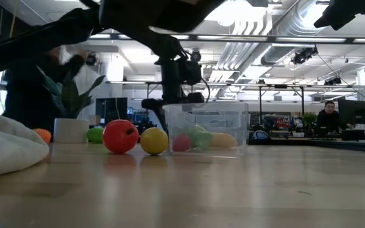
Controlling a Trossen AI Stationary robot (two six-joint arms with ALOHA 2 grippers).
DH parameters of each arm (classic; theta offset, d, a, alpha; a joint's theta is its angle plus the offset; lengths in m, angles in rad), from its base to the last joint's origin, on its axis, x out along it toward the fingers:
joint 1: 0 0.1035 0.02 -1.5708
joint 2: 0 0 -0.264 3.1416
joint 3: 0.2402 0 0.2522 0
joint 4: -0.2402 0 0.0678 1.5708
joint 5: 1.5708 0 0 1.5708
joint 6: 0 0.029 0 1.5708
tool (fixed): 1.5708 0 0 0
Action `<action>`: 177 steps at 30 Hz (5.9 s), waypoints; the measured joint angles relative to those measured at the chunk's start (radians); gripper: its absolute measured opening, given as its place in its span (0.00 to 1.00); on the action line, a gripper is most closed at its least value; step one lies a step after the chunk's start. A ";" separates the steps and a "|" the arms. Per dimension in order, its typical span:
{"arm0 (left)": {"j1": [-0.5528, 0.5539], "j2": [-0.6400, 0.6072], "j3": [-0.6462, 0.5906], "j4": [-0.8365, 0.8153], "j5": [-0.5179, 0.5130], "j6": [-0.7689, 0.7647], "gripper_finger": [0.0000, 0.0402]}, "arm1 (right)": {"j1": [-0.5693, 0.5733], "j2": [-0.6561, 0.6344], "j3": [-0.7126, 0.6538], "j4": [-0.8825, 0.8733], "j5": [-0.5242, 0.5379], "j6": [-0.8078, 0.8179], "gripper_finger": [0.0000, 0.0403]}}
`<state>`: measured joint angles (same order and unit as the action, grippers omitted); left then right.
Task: Pick and placing Produce into tupperware
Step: Put the watermelon into the transparent bin
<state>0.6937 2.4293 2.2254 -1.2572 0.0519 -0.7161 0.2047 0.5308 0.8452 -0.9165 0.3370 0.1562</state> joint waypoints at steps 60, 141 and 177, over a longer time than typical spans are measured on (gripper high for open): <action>0.007 0.073 0.000 0.259 -0.041 0.009 0.96 | 0.000 0.000 0.000 0.000 0.000 0.000 0.03; -0.227 -0.137 0.130 -0.083 -0.247 -0.060 0.69 | 0.000 0.000 0.000 0.000 0.000 0.000 0.03; -0.595 -0.064 0.096 0.065 -0.256 -0.444 0.68 | 0.000 0.000 0.000 0.000 0.000 0.000 0.03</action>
<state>0.0982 2.3650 2.3211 -1.1921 -0.2037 -1.1601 0.2049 0.5304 0.8452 -0.9165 0.3370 0.1562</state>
